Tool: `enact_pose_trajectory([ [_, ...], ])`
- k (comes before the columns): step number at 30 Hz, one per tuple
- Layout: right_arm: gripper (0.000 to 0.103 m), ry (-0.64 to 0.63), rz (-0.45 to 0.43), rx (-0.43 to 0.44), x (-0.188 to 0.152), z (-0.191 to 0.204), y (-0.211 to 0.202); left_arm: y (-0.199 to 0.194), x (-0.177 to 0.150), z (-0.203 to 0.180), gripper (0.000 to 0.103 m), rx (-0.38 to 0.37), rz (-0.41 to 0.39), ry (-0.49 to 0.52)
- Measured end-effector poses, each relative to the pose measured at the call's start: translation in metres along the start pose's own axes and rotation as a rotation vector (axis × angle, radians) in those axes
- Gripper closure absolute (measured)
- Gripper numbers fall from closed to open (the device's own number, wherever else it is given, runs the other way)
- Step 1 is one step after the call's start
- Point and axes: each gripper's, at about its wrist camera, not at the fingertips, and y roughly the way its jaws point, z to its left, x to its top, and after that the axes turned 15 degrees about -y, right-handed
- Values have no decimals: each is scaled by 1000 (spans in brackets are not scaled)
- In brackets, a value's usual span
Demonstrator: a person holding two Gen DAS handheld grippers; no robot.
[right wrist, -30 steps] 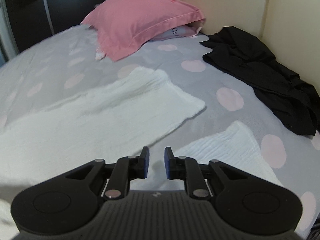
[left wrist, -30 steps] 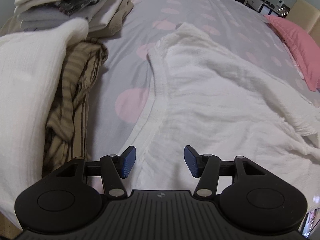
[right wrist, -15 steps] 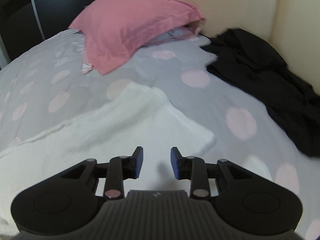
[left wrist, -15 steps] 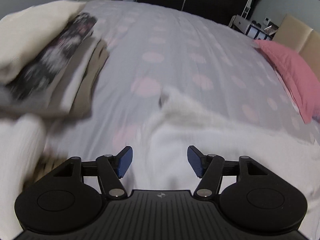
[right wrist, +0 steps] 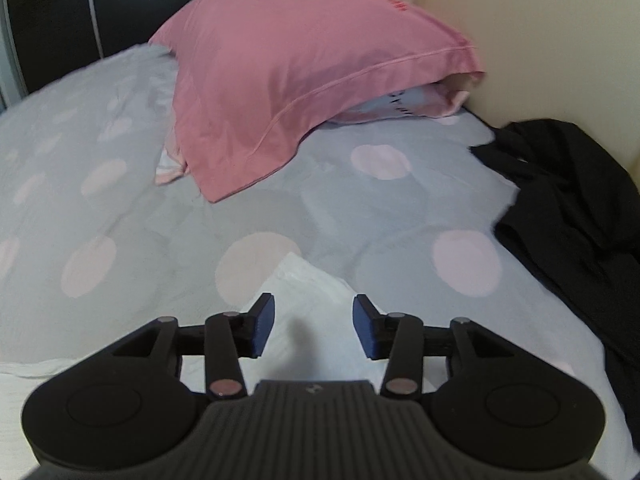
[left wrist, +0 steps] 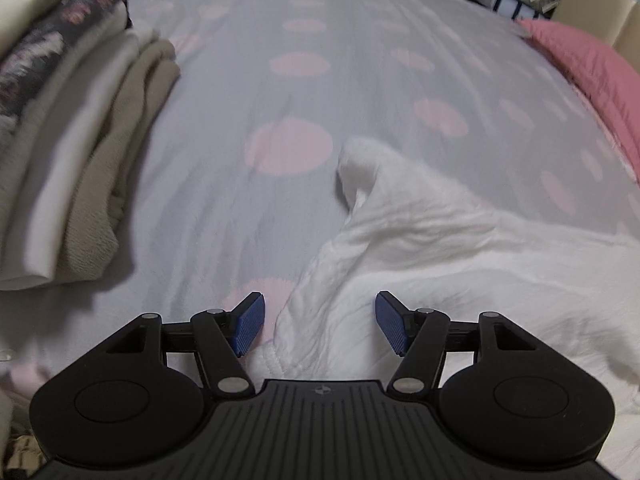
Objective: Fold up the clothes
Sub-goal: 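Grasp a garment corner with the left gripper while the right gripper grasps another, lift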
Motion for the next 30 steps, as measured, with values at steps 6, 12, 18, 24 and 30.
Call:
enact_pose_trajectory([
  [6,40,-60,10,-46,13,9,43,5,-3,-5,42,18,-25,42],
  [12,92,-118,17,-19,17,24,58,7,0,-15,52,30,-80,54],
  [18,95,-121,-8,-75,32,14,30,7,6,-33,96,29,-96,73],
  [24,95,-66,-94,-131,50,-15,-26,-21,18,-33,97,17,-169,32],
  [30,95,11,-230,-172,68,-39,-99,-74,25,-45,97,-34,-267,44],
])
